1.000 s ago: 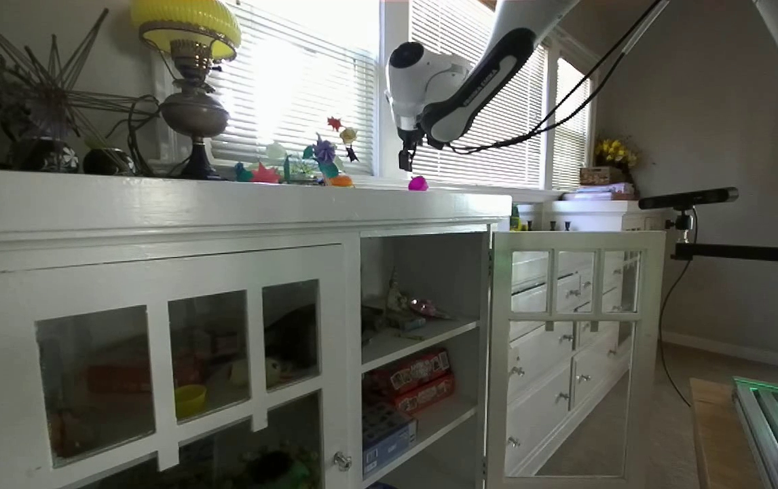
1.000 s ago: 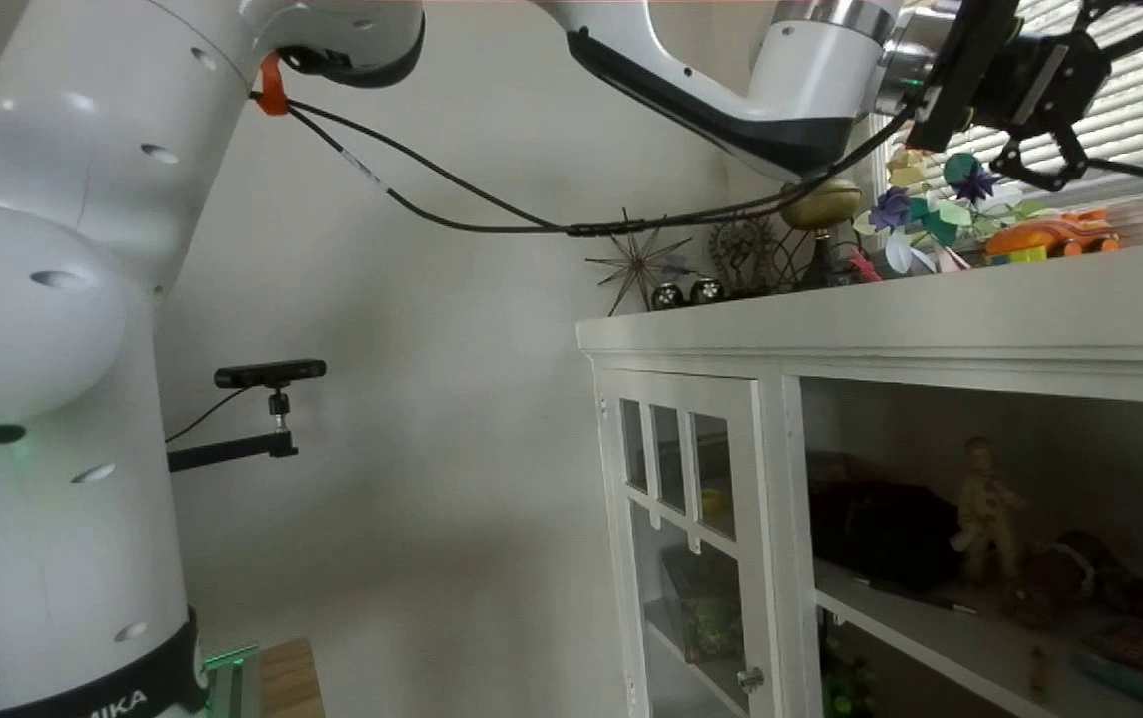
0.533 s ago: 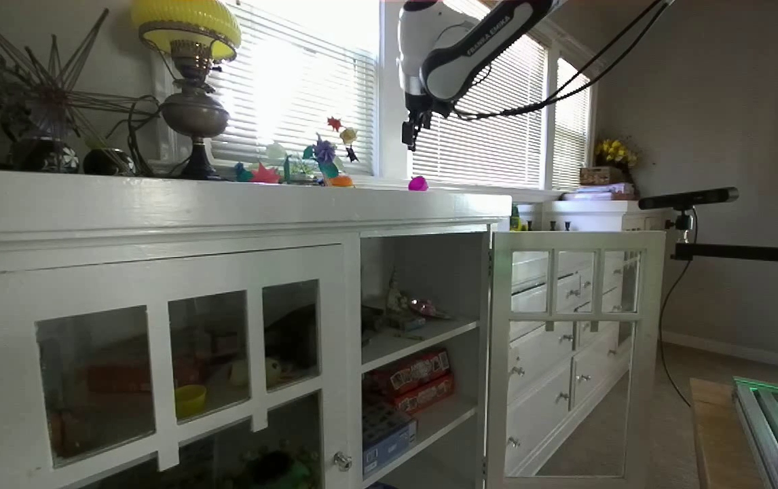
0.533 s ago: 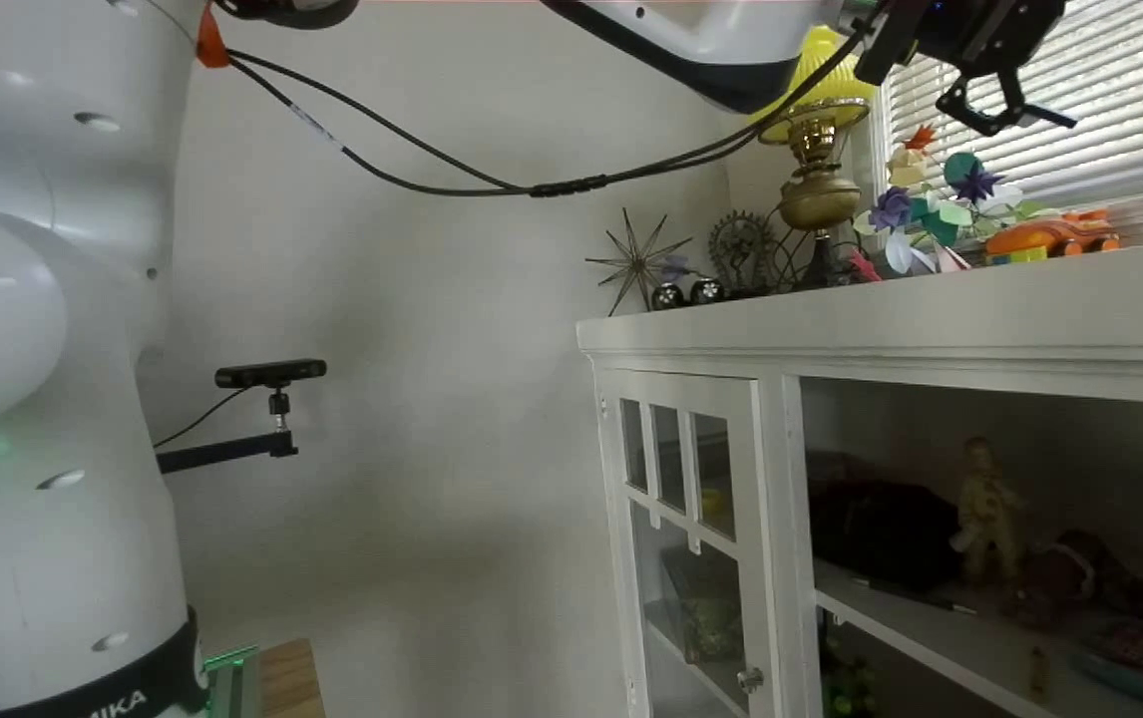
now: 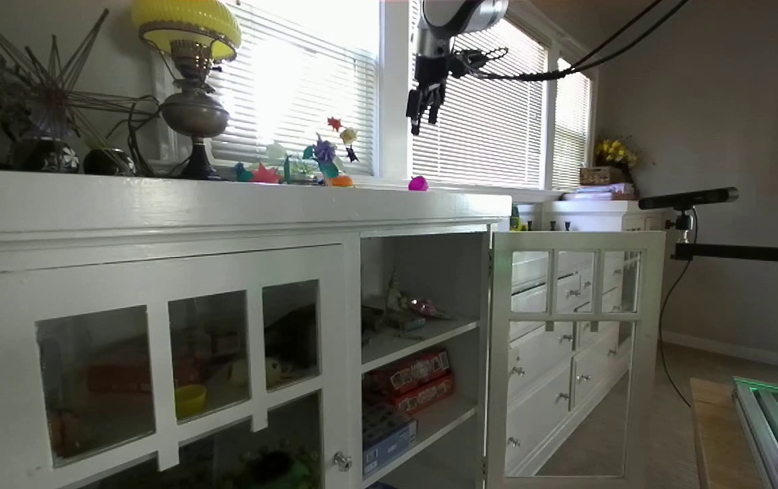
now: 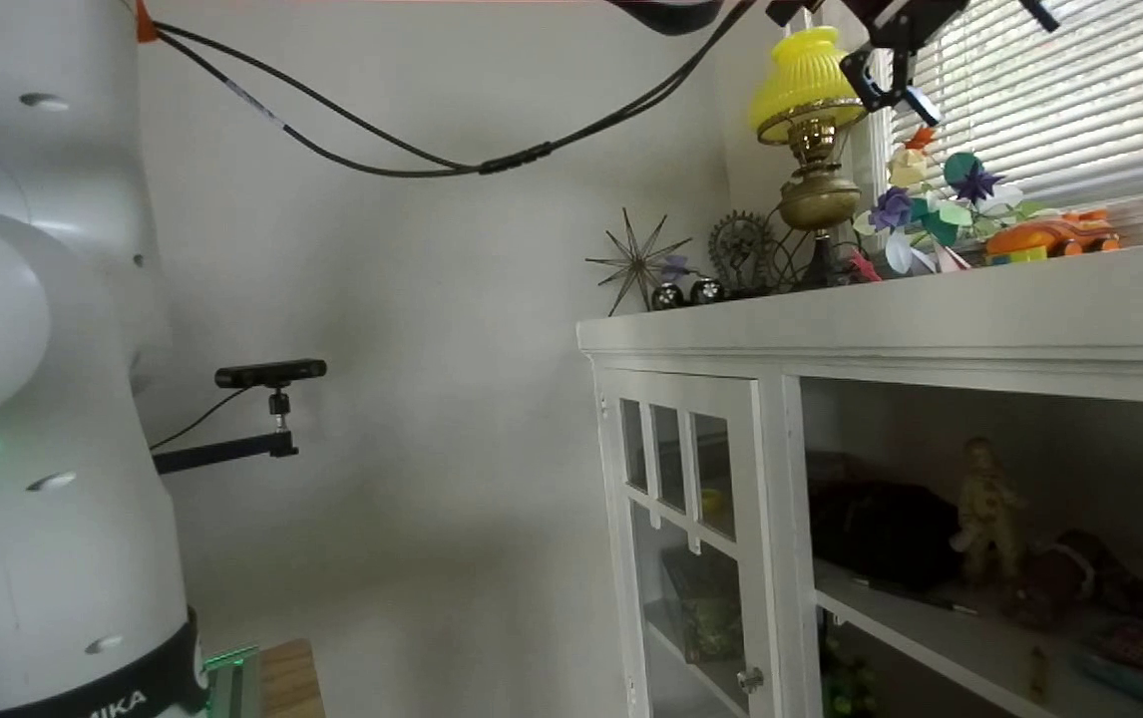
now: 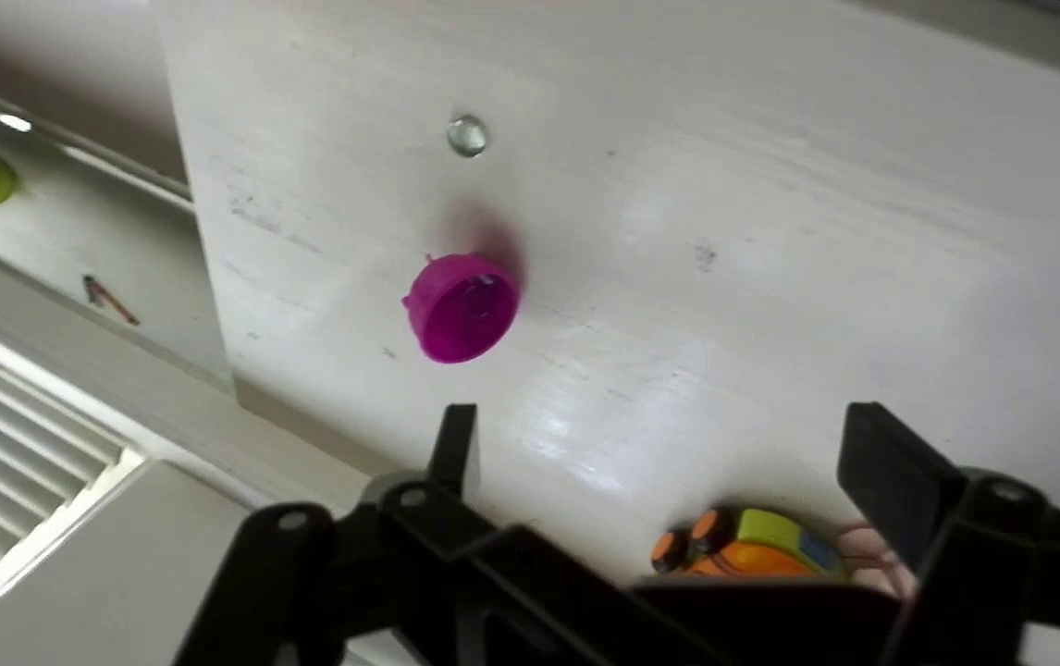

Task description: Place the purple bowl on its side.

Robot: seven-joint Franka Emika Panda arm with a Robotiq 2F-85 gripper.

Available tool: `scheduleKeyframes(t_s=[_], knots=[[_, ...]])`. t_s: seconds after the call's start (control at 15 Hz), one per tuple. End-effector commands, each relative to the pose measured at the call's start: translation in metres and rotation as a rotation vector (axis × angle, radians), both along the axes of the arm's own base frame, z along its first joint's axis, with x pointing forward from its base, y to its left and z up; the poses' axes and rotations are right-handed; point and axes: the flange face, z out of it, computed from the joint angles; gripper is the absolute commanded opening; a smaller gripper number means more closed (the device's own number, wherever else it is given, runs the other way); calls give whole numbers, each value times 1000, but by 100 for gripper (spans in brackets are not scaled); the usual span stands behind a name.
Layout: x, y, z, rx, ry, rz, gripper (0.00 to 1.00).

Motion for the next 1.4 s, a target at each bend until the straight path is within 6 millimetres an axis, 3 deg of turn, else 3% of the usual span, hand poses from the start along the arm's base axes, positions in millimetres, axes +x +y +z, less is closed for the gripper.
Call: scheduleKeyframes(t_s=[0.0, 0.4, 0.6, 0.67, 0.73, 1.33], knots=[[-31, 12, 17, 169, 102, 63, 100], [-69, 37, 25, 434, 344, 2, 100], [-79, 46, 27, 440, 369, -129, 100], [-77, 48, 28, 415, 288, -187, 100], [-72, 41, 22, 419, 345, -114, 100], [-70, 46, 25, 429, 312, -171, 100]])
